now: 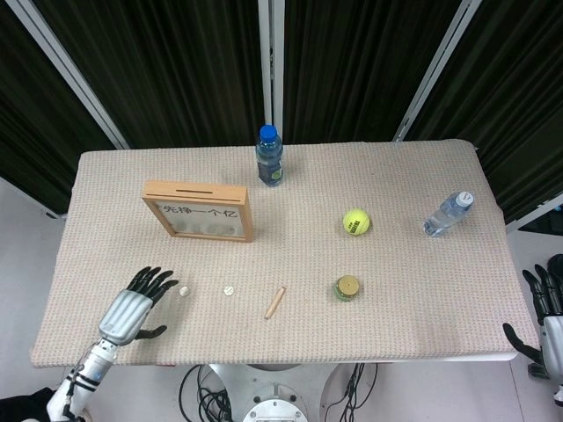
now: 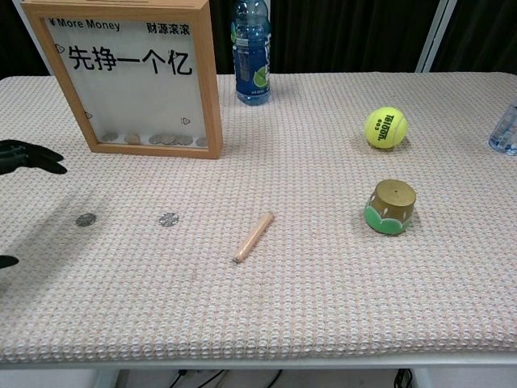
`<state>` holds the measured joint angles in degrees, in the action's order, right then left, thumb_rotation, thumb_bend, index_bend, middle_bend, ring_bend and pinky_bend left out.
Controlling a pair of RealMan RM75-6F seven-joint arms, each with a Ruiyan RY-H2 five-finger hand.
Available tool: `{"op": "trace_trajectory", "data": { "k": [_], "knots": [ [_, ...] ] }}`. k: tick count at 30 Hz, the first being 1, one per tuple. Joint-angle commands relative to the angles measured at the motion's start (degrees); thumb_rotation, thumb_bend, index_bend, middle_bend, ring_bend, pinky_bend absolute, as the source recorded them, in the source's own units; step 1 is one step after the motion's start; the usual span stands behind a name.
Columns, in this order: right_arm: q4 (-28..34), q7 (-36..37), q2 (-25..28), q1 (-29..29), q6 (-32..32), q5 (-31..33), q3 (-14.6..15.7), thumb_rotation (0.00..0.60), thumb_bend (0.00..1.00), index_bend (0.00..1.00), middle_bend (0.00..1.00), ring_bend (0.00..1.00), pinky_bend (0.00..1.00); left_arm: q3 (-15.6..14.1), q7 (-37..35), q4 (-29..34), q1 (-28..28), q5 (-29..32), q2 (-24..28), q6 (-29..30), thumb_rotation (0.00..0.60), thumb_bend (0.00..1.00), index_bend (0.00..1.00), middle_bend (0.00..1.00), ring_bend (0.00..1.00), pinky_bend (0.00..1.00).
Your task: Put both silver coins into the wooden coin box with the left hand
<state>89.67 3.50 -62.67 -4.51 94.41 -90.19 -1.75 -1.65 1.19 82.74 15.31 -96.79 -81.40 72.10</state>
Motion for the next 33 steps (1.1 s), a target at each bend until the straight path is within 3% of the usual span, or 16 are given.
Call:
{"op": "trace_trajectory", "data": {
  "k": [1,6,12,19,27,33],
  "knots": [
    [-0.23,0.12,-0.02,0.15,-0.84,0.62,0.02,0.6,0.18,0.0,0.0,0.0,0.0,0.83,-1.14,-2.25,1.22,0.78,-2.62,-0.43,0.6,0.17,0.23,0.08,0.0,0.07],
    [-0.46,0.56,-0.21,0.23,-1.25,0.82,0.04,0.6,0.18,0.0,0.0,0.0,0.0,1.53,-1.7,-5.08,2.35,1.32,-5.47,-0.39,0.6,0.22,0.3,0.09,0.0,0.07],
    [-0.58,1.22,0.2,0.16,-1.15,1.59,-0.45,0.6,0.18,0.0,0.0,0.0,0.0,1.32,-1.53,-6.43,3.18,3.09,-6.64,-2.07,0.6,0.28,0.32,0.09,0.0,0.07],
    [-0.49,1.11,0.39,0.23,-1.29,1.63,-0.52,0.6,0.18,0.0,0.0,0.0,0.0,1.53,-1.46,-8.44,3.99,4.72,-8.18,-2.91,0.6,0.28,0.31,0.1,0.0,0.07],
    [-0.97,1.62,0.25,0.46,-1.89,1.98,-0.63,0.6,0.18,0.0,0.0,0.0,0.0,1.26,-0.65,-9.89,4.11,4.85,-9.43,-1.68,0.6,0.28,0.41,0.1,0.0,0.07],
    [-0.77,1.56,0.72,0.48,-1.87,1.9,-0.65,0.6,0.18,0.0,0.0,0.0,0.0,1.0,-0.95,-11.25,4.35,5.81,-10.38,-2.34,0.6,0.28,0.42,0.11,0.0,0.07]
  ]
}}
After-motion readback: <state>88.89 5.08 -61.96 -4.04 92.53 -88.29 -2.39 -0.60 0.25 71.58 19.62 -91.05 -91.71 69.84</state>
